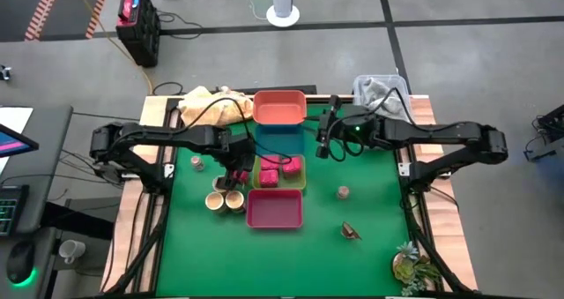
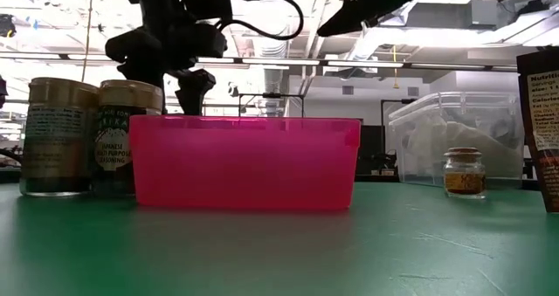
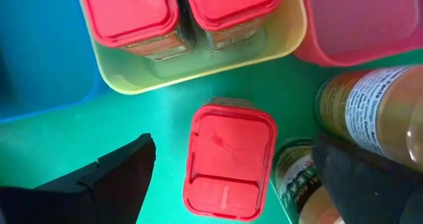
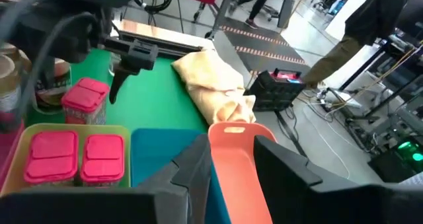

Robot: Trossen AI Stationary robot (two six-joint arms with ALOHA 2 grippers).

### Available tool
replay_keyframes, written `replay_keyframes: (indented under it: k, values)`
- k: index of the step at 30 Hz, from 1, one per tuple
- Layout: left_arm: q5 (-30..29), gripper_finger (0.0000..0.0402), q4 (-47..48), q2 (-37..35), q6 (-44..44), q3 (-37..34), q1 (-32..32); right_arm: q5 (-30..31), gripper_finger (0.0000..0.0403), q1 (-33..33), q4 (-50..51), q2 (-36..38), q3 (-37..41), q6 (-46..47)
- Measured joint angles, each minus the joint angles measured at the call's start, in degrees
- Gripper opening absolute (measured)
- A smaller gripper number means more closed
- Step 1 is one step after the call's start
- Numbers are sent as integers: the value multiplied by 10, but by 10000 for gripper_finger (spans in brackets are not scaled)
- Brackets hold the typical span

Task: Sort spices by type
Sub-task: Put the red seasoning bottle into the green bin

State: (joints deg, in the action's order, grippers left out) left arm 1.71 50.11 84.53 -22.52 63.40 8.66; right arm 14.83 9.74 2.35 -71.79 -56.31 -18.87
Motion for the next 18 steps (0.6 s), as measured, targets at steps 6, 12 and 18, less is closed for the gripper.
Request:
replay_keyframes:
  k: [6, 12, 18]
  values:
    - [-12, 382, 4, 3, 9, 0, -5, 0, 153, 0, -18, -6, 4, 0]
    - [-10, 349, 16, 26, 13, 0, -5, 0, 153, -4, -21, -6, 4, 7]
    - [-11, 319, 18, 72, 7, 0, -5, 0, 153, -14, -25, -6, 4, 4]
